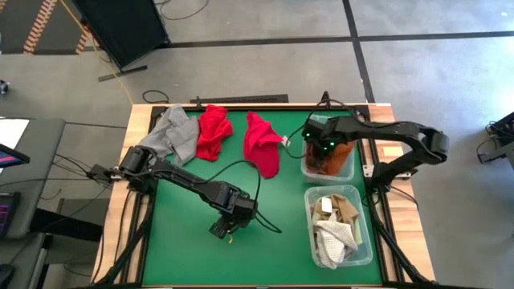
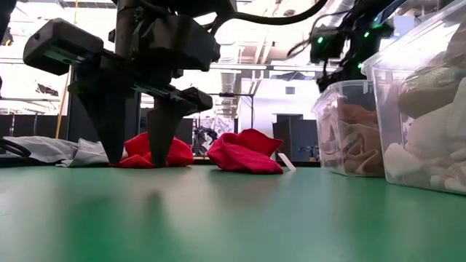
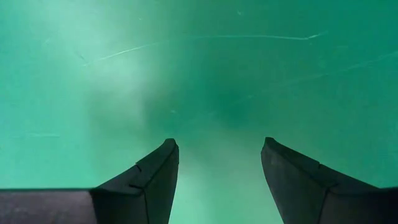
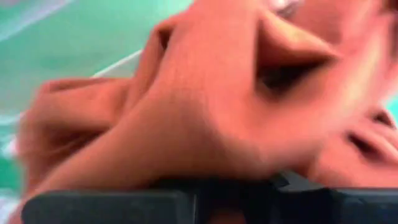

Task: Sort towels by color in basket
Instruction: Put the orange towel into the top transparent bin, then put the right red towel into the top transparent bin

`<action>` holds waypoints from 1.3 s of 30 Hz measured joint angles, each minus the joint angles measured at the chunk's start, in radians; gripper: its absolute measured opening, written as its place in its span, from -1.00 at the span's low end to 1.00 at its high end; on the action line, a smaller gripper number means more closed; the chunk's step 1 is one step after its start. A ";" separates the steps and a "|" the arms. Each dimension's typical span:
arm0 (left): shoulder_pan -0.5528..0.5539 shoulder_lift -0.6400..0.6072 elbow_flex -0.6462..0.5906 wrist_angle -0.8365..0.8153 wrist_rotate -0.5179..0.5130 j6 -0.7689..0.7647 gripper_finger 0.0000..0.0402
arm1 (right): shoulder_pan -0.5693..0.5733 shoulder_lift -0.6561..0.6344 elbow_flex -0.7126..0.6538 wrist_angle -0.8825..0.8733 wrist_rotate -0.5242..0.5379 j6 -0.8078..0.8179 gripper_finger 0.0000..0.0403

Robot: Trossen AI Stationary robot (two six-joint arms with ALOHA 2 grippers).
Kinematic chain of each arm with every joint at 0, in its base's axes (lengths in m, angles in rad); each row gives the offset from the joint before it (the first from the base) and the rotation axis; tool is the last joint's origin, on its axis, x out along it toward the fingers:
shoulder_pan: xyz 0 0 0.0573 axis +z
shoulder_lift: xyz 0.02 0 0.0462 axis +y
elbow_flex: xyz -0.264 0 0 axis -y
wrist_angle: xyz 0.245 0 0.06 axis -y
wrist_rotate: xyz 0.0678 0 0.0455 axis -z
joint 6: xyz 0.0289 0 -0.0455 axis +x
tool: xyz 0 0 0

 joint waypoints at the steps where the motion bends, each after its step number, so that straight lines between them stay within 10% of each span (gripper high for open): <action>1: 0.000 0.000 0.000 0.000 -0.006 -0.003 0.08 | 0.000 -0.024 0.001 -0.018 0.000 0.007 -0.50; 13: -0.001 0.000 0.001 -0.001 -0.063 -0.051 0.08 | 0.044 -0.281 0.003 -0.067 0.002 0.053 -0.50; 39: -0.041 -0.403 0.001 -0.176 -0.623 -0.148 0.08 | 0.434 -0.443 0.006 0.370 0.008 0.020 -0.23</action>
